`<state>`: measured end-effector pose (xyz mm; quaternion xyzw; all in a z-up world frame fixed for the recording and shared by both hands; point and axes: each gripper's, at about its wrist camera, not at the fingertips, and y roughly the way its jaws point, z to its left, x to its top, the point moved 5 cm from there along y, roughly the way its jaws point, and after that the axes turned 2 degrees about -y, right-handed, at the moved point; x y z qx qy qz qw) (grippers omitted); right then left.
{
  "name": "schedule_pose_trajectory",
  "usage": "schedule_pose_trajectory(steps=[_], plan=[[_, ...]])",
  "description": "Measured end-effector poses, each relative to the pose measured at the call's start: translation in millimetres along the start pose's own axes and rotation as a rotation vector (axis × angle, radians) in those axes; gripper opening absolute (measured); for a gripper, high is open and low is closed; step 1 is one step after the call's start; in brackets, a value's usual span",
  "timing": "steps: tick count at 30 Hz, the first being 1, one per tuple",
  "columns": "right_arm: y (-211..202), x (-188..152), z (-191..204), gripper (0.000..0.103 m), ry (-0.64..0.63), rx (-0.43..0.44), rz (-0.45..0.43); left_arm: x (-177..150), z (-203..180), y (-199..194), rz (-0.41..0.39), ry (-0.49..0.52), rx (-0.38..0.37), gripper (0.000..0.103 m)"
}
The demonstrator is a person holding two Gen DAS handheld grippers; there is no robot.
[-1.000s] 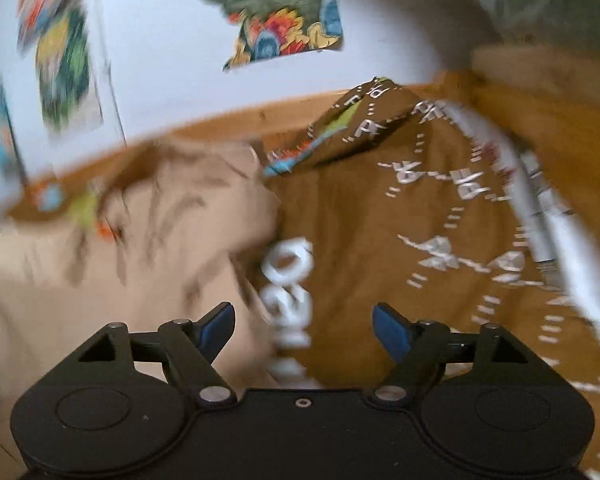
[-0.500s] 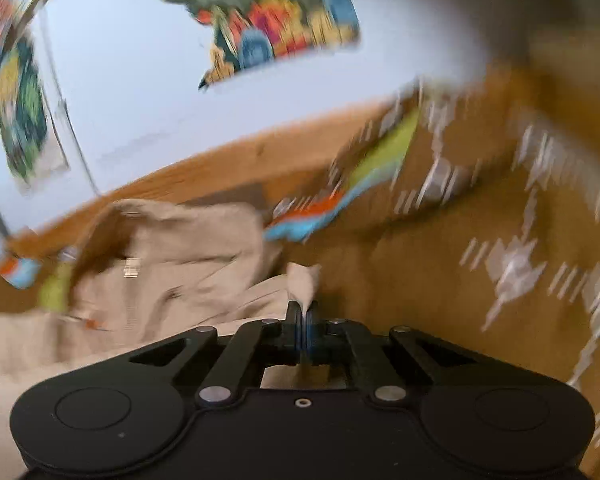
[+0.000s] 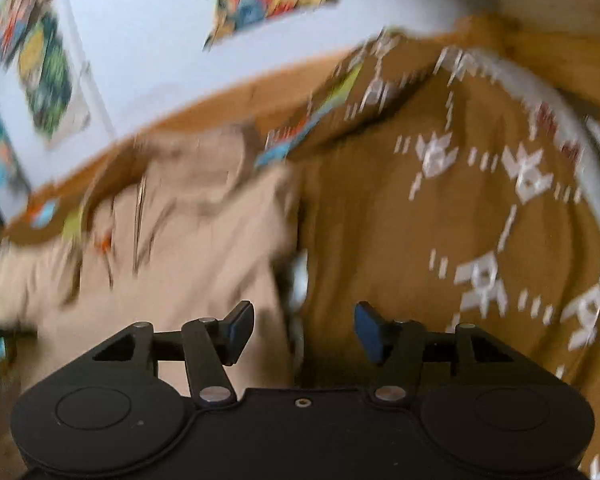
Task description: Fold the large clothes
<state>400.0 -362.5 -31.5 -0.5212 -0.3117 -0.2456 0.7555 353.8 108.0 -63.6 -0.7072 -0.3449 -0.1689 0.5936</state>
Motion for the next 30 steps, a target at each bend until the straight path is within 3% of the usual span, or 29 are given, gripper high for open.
schedule_pose_trajectory(steps=[1, 3, 6, 9, 11, 12, 14, 15, 19, 20, 22, 25, 27, 30], plan=[[4, -6, 2, 0.054, 0.007, 0.006, 0.02, -3, 1, 3, 0.009, -0.007, 0.006, 0.001], [8, -15, 6, 0.001, 0.012, 0.022, 0.04, -6, 1, 8, 0.015, -0.007, 0.031, 0.001], [11, -28, 14, 0.0, -0.033, -0.024, 0.076, -11, 3, 19, 0.056, 0.018, 0.095, 0.002], [8, -26, 18, 0.004, -0.002, -0.046, 0.051, -6, -3, 19, 0.059, 0.044, 0.126, 0.006], [3, -23, 20, 0.021, 0.005, -0.034, 0.026, 4, -16, 10, 0.005, 0.053, 0.099, 0.012], [2, -22, 22, 0.022, -0.012, -0.025, 0.022, 9, -25, 7, -0.021, 0.064, 0.073, 0.015], [-1, -24, 24, 0.034, -0.037, -0.02, 0.027, 20, -51, 2, -0.084, 0.099, 0.005, 0.042], [-1, -26, 24, 0.036, -0.04, -0.017, 0.029, 25, -65, -1, -0.118, 0.108, -0.034, 0.048], [4, -32, 23, 0.036, -0.056, -0.016, 0.036, 50, -145, 11, -0.148, 0.175, -0.266, 0.049], [5, -32, 24, 0.036, -0.057, -0.014, 0.036, 55, -168, 16, -0.147, 0.197, -0.332, 0.054], [6, -33, 24, 0.036, -0.068, -0.007, 0.031, 60, -218, 31, -0.102, 0.234, -0.467, 0.061], [5, -33, 24, 0.036, -0.074, 0.014, 0.023, 59, -281, 55, -0.016, 0.329, -0.558, 0.062], [4, -34, 25, 0.036, -0.079, 0.026, 0.021, 57, -314, 77, 0.053, 0.38, -0.56, 0.063], [5, -33, 22, 0.035, -0.065, 0.025, 0.018, 55, -338, 107, 0.142, 0.377, -0.501, 0.061]])
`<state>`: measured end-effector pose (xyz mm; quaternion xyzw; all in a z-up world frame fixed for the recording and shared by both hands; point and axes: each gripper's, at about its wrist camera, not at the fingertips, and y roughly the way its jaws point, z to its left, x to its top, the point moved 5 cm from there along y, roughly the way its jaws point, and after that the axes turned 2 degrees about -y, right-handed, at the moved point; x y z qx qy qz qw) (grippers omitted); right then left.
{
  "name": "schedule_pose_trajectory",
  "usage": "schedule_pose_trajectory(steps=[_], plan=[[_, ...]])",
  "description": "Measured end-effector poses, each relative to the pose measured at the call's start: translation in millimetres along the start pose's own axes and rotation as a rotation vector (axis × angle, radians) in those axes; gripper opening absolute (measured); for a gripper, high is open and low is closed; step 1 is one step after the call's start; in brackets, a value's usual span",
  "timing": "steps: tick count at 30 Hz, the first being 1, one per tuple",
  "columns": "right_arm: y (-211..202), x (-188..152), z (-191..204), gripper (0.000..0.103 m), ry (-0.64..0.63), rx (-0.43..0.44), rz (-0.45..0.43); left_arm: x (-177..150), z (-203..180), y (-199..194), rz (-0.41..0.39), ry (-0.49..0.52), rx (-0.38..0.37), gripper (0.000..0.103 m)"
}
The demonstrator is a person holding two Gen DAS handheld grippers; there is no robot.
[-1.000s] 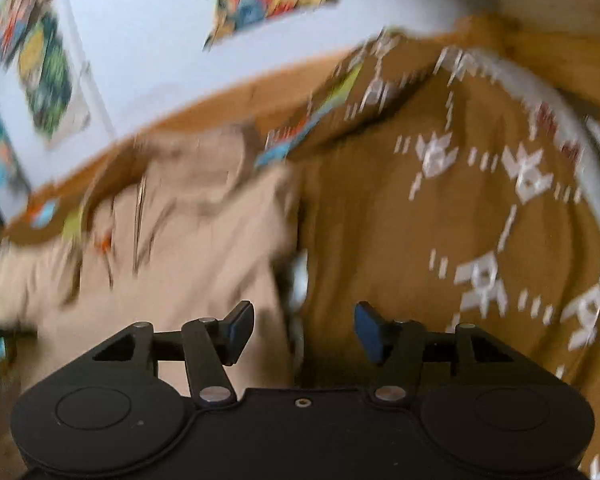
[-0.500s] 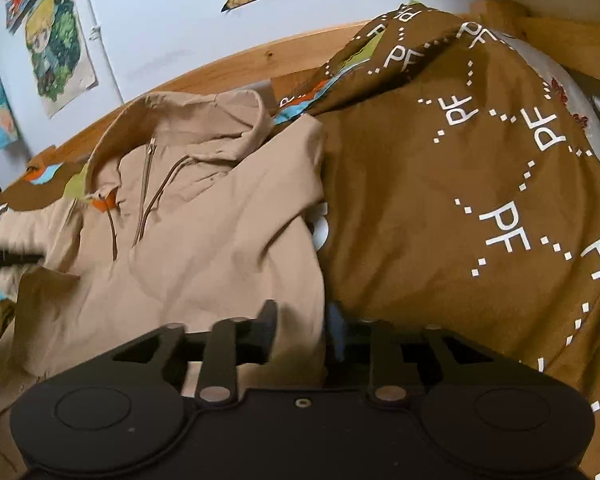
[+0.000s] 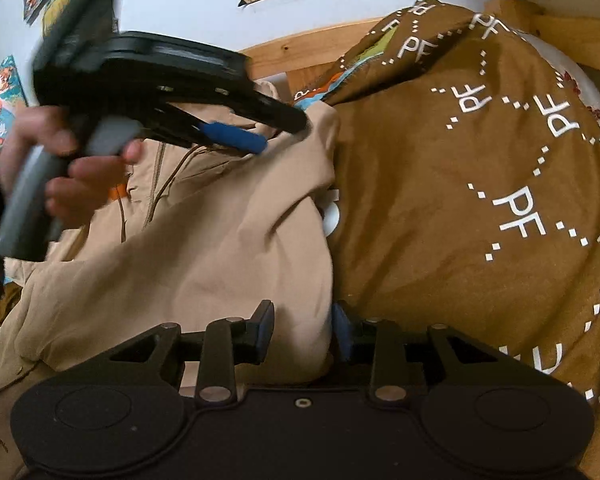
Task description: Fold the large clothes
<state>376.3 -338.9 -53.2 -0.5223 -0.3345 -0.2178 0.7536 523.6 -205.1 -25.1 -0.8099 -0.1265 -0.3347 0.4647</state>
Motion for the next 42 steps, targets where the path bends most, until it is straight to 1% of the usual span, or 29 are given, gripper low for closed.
schedule_pose_trajectory(steps=[1, 2, 3, 4, 6, 7, 8, 9, 10, 13, 15, 16, 17, 18, 19, 20, 21, 22, 23, 25, 27, 29, 32, 34, 36, 37, 39, 41, 42], plan=[[1, -1, -2, 0.03, 0.012, -0.002, 0.001, 1, 1, 7, 0.021, -0.014, -0.003, 0.045], [1, -1, -4, 0.014, 0.025, 0.004, 0.0, 1, 3, 14, 0.043, -0.022, -0.013, 0.007], [0, -3, -6, 0.009, 0.038, 0.007, -0.006, -1, 4, 16, 0.059, -0.033, -0.036, 0.003], [-1, -3, -8, 0.005, 0.055, 0.008, -0.017, -1, 3, 15, 0.042, -0.039, -0.052, 0.001], [-7, -2, -12, 0.002, 0.106, 0.003, -0.041, -3, 2, 6, -0.025, -0.039, -0.054, 0.0], [-15, -2, -15, 0.001, 0.132, -0.007, -0.074, -3, 3, 0, -0.067, -0.049, -0.049, 0.0], [-23, -1, -17, 0.0, 0.154, -0.011, -0.11, -2, 5, -7, -0.116, -0.076, -0.055, 0.0], [-27, -2, -19, 0.0, 0.172, -0.019, -0.122, 0, 8, -9, -0.141, -0.103, -0.048, 0.0], [-26, -2, -20, 0.0, 0.172, -0.033, -0.112, -1, 13, -7, -0.152, -0.122, -0.022, 0.0], [-20, -7, -20, 0.001, 0.145, -0.083, -0.058, -8, 16, 3, -0.127, -0.131, 0.032, 0.0], [-23, -9, -18, 0.004, 0.116, -0.114, -0.06, -12, 13, 0, -0.13, -0.141, 0.024, 0.001], [-26, -10, -15, 0.008, 0.086, -0.133, -0.067, -12, 12, -3, -0.126, -0.145, 0.028, 0.007], [-29, -9, -13, 0.011, 0.064, -0.154, -0.072, -11, 12, -10, -0.122, -0.135, 0.041, 0.024], [-33, -9, -10, 0.02, 0.039, -0.183, -0.082, -11, 13, -17, -0.123, -0.126, 0.043, 0.037], [-38, -7, -8, 0.023, 0.018, -0.207, -0.097, -12, 15, -27, -0.136, -0.123, 0.049, 0.066], [-42, -4, -4, 0.024, -0.008, -0.228, -0.118, -14, 19, -41, -0.166, -0.122, 0.057, 0.077], [-46, -1, 3, 0.024, -0.048, -0.244, -0.144, -16, 22, -52, -0.19, -0.118, 0.057, 0.077], [-48, 3, 11, 0.029, -0.097, -0.247, -0.168, -21, 27, -64, -0.201, -0.112, 0.048, 0.077], [-49, 5, 19, 0.031, -0.139, -0.241, -0.184, -29, 34, -78, -0.194, -0.118, 0.052, 0.077], [-46, 9, 34, 0.031, -0.201, -0.183, -0.184, -51, 50, -102, -0.201, -0.17, 0.078, 0.077], [-39, 9, 44, 0.031, -0.218, -0.137, -0.16, -85, 71, -131, -0.206, -0.201, 0.108, 0.077], [-27, 4, 45, 0.032, -0.197, -0.112, -0.112, -121, 91, -155, -0.211, -0.219, 0.169, 0.076], [-6, -14, 28, 0.03, -0.162, -0.174, -0.022, -173, 125, -181, -0.175, -0.295, 0.25, 0.075], [-2, -25, 19, 0.029, -0.169, -0.193, -0.023, -202, 150, -189, -0.141, -0.358, 0.317, 0.073], [-2, -25, 21, 0.029, -0.172, -0.205, -0.032, -224, 170, -188, -0.096, -0.385, 0.387, 0.062], [-4, -25, 25, 0.033, -0.174, -0.217, -0.031, -229, 175, -190, -0.107, -0.365, 0.404, 0.052], [-7, -26, 37, 0.044, -0.176, -0.229, -0.036, -230, 177, -199, -0.106, -0.348, 0.402, 0.052], [-15, -27, 48, 0.059, -0.167, -0.223, -0.061, -228, 178, -213, -0.094, -0.386, 0.403, 0.065], [-18, -27, 57, 0.063, -0.163, -0.211, -0.077, -227, 178, -224, -0.107, -0.4, 0.402, 0.066]])
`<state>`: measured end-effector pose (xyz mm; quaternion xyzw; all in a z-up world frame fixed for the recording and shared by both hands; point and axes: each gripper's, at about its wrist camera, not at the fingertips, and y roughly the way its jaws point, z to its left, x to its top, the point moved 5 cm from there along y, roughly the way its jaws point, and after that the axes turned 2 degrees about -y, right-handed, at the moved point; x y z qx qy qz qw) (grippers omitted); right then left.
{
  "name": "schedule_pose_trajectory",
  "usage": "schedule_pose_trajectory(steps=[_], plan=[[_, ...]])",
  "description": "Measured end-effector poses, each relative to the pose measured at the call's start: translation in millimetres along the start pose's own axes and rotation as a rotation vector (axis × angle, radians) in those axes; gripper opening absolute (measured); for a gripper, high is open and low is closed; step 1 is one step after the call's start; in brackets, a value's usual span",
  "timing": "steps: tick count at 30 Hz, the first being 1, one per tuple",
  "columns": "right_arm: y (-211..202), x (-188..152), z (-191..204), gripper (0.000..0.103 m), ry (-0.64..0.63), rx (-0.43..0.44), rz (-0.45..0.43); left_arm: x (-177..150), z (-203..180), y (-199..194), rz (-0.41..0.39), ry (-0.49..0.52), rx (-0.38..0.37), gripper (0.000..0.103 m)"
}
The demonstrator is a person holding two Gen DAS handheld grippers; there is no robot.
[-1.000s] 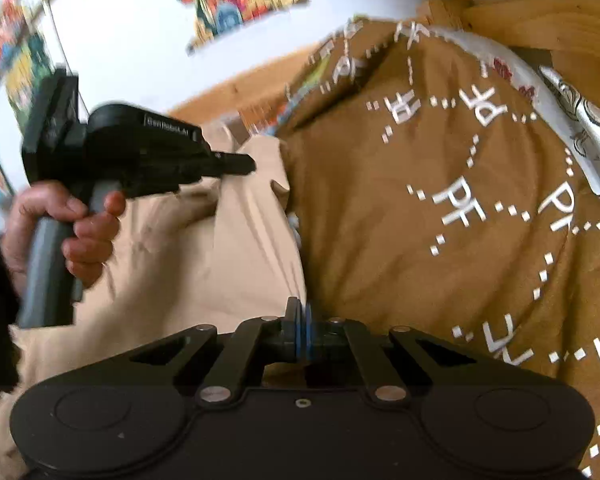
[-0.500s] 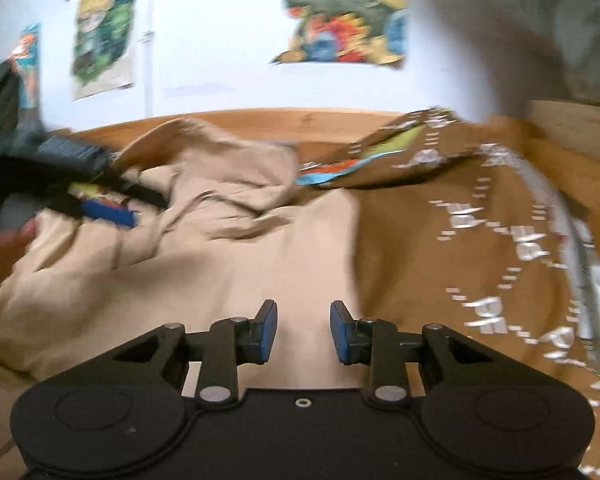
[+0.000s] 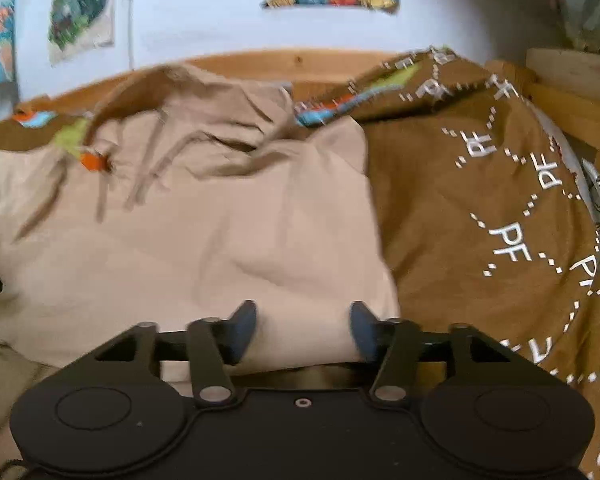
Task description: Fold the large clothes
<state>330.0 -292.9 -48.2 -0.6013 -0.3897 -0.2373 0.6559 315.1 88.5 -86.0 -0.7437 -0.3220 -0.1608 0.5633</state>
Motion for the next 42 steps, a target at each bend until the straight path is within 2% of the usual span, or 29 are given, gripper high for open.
schedule_pose_trajectory(steps=[1, 2, 6, 8, 10, 13, 14, 16, 17, 21, 24, 27, 28, 29, 30, 32, 34, 37, 40, 42], plan=[[-6, 1, 10, 0.072, 0.003, 0.013, -0.016, 3, 4, -11, -0.023, -0.012, -0.002, 0.067], [-11, 1, 19, 0.077, 0.002, 0.026, -0.032, 7, 11, -26, -0.051, -0.025, -0.002, 0.073], [-27, 1, 64, 0.089, -0.021, 0.121, -0.078, 27, 54, -92, -0.163, -0.071, 0.067, 0.084], [-31, -1, 84, 0.095, -0.029, 0.174, -0.07, 41, 80, -126, -0.236, -0.054, 0.162, 0.089], [-34, -3, 107, 0.096, -0.066, 0.224, -0.063, 57, 106, -160, -0.322, -0.028, 0.281, 0.091], [-43, -6, 135, 0.096, -0.144, 0.262, -0.067, 89, 150, -209, -0.473, 0.003, 0.513, 0.093], [-46, -7, 142, 0.097, -0.164, 0.271, -0.07, 102, 165, -222, -0.508, 0.012, 0.548, 0.093], [-52, -8, 153, 0.097, -0.196, 0.29, -0.074, 131, 188, -243, -0.563, 0.054, 0.554, 0.095], [-53, -8, 156, 0.097, -0.203, 0.295, -0.075, 146, 199, -251, -0.581, 0.077, 0.555, 0.1], [-54, -16, 159, 0.098, -0.209, 0.302, -0.046, 204, 234, -257, -0.525, 0.101, 0.529, 0.102], [-48, -23, 156, 0.098, -0.187, 0.297, -0.01, 237, 245, -249, -0.486, 0.133, 0.527, 0.102], [-43, -27, 151, 0.098, -0.144, 0.296, 0.016, 255, 248, -231, -0.378, 0.2, 0.524, 0.1], [-42, -28, 151, 0.098, -0.134, 0.297, 0.019, 256, 248, -224, -0.317, 0.211, 0.511, 0.09], [-43, -28, 151, 0.098, -0.132, 0.297, 0.019, 255, 248, -218, -0.26, 0.211, 0.497, 0.068], [-43, -28, 152, 0.098, -0.136, 0.295, 0.017, 254, 248, -214, -0.219, 0.204, 0.503, 0.059], [-43, -27, 151, 0.098, -0.142, 0.296, 0.011, 252, 247, -209, -0.164, 0.206, 0.536, 0.025], [-45, -26, 152, 0.098, -0.138, 0.301, 0.003, 248, 246, -209, -0.128, 0.19, 0.577, 0.016], [-51, -23, 156, 0.098, -0.143, 0.314, -0.02, 240, 230, -217, -0.108, 0.173, 0.601, 0.006], [-57, -19, 161, 0.098, -0.157, 0.324, -0.051, 232, 200, -231, -0.048, 0.143, 0.618, 0.005], [-60, -15, 165, 0.098, -0.146, 0.341, -0.068, 225, 168, -245, -0.004, 0.122, 0.574, 0.004]])
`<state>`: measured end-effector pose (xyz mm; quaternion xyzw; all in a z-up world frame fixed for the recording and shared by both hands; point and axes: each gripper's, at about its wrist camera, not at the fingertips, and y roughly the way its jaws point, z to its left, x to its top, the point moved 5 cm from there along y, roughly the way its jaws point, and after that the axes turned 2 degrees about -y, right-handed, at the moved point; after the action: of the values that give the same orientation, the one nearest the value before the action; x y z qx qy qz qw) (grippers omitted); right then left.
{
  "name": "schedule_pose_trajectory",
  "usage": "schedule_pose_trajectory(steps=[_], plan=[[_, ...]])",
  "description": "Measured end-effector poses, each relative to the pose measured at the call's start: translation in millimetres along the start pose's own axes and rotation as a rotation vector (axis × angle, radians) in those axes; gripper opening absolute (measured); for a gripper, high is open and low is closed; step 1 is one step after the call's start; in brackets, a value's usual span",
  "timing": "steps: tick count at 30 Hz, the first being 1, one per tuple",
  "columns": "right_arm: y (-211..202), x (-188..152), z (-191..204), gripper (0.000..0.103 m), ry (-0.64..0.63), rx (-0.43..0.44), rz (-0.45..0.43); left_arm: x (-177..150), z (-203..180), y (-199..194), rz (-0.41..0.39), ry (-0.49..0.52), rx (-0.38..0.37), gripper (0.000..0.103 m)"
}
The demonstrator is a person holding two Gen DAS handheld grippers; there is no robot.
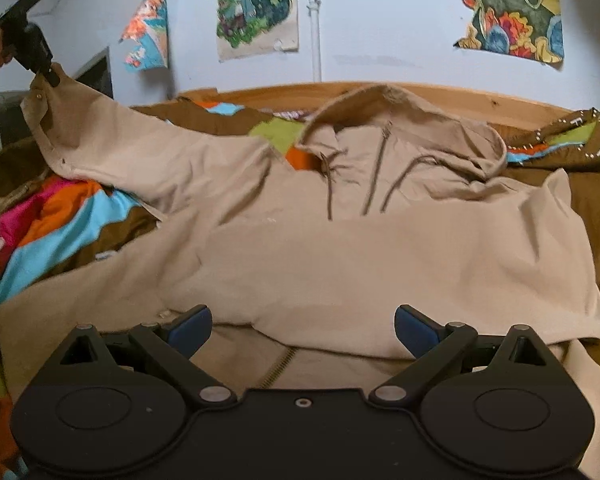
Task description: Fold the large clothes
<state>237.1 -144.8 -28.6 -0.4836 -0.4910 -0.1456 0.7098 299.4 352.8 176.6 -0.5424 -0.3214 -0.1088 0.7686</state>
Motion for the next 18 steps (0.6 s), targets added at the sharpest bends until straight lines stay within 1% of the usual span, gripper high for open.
schedule_pose_trajectory(steps=[2, 4, 7, 9, 10, 11, 14, 16, 18], plan=[[0, 4, 3, 0.098, 0.012, 0.021, -0.015, -2, -24, -29, 0.014, 0.014, -0.062, 0.004], [-2, 10, 10, 0.098, 0.018, 0.063, -0.038, -2, -52, -59, 0.021, 0.007, -0.138, 0.004], [-11, 22, 25, 0.098, 0.006, 0.156, -0.102, -4, -103, -98, 0.045, -0.03, -0.305, 0.003], [-20, 30, 37, 0.098, -0.033, 0.204, -0.147, -7, -137, -114, 0.077, -0.062, -0.406, 0.003], [-26, 33, 42, 0.098, -0.051, 0.232, -0.171, -10, -155, -121, 0.088, -0.063, -0.447, 0.003], [-31, 35, 45, 0.099, -0.057, 0.257, -0.192, -15, -178, -129, 0.092, -0.042, -0.484, 0.003], [-43, 39, 42, 0.1, -0.037, 0.295, -0.222, -31, -243, -147, 0.077, 0.02, -0.562, 0.003], [-50, 39, 33, 0.1, -0.005, 0.305, -0.231, -38, -279, -151, 0.06, 0.037, -0.611, 0.003], [-58, 37, 20, 0.1, 0.04, 0.312, -0.242, -47, -318, -147, 0.071, 0.043, -0.672, 0.003]])
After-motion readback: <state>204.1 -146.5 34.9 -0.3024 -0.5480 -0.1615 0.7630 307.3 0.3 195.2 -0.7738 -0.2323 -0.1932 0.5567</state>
